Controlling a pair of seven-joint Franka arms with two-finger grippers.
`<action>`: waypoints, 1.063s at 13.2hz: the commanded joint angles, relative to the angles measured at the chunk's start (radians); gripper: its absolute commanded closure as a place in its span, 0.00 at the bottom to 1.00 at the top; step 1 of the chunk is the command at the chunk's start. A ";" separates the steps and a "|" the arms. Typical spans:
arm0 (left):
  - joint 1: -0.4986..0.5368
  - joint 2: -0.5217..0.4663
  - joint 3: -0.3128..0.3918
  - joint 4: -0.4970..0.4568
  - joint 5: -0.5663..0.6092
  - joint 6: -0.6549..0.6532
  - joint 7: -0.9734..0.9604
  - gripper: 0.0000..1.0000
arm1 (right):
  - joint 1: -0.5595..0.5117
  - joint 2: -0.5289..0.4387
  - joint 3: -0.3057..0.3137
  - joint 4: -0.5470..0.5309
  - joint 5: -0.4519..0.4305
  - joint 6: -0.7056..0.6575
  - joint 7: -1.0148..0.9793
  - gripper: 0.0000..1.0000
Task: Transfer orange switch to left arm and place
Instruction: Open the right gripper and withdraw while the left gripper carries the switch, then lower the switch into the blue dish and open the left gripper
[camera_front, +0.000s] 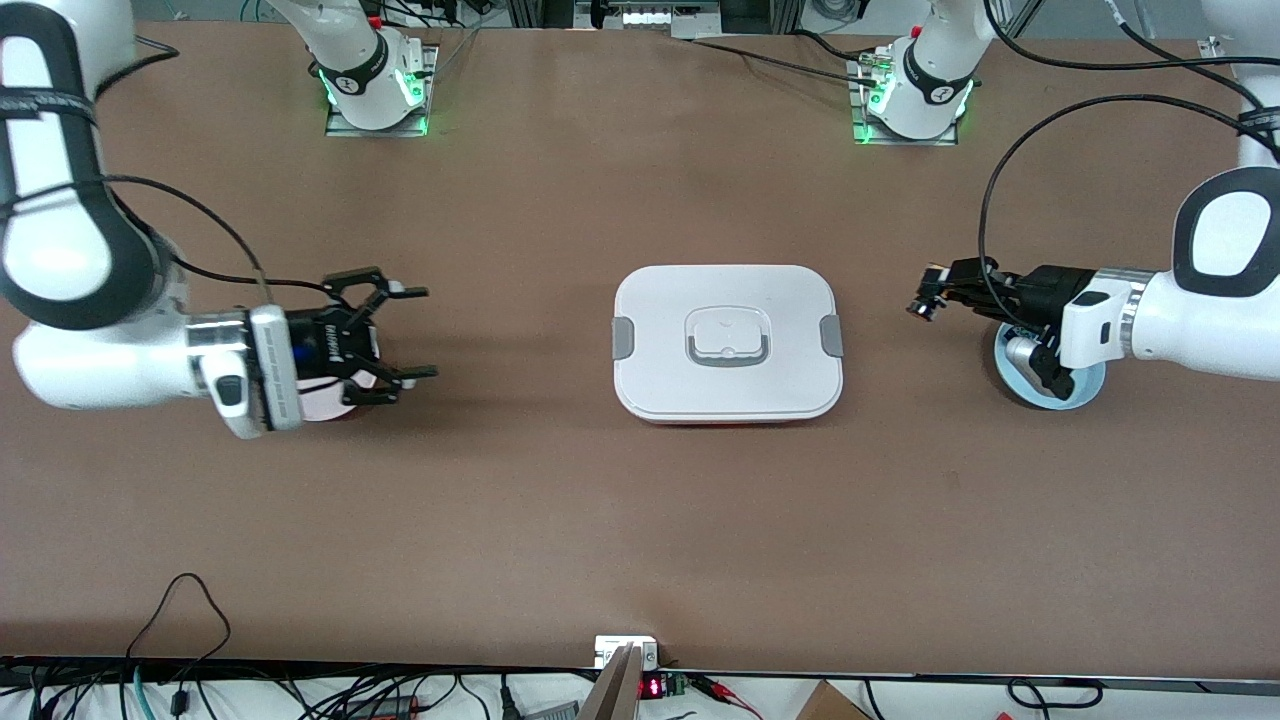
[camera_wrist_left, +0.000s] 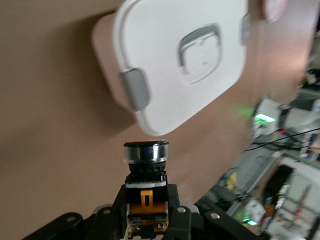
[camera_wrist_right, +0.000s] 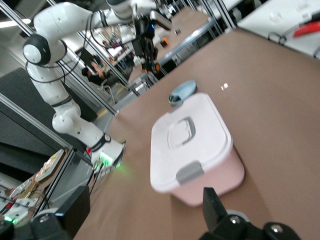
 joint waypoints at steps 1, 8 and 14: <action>0.000 -0.005 -0.009 0.033 0.216 -0.022 0.113 0.85 | -0.054 -0.105 0.015 -0.011 -0.159 -0.054 0.138 0.00; 0.050 -0.004 -0.005 -0.054 0.639 0.145 0.583 0.86 | -0.045 -0.413 0.004 -0.065 -0.576 -0.109 0.589 0.00; 0.179 -0.004 -0.003 -0.310 0.693 0.571 0.900 0.85 | 0.386 -0.465 -0.357 -0.094 -0.897 -0.108 0.910 0.00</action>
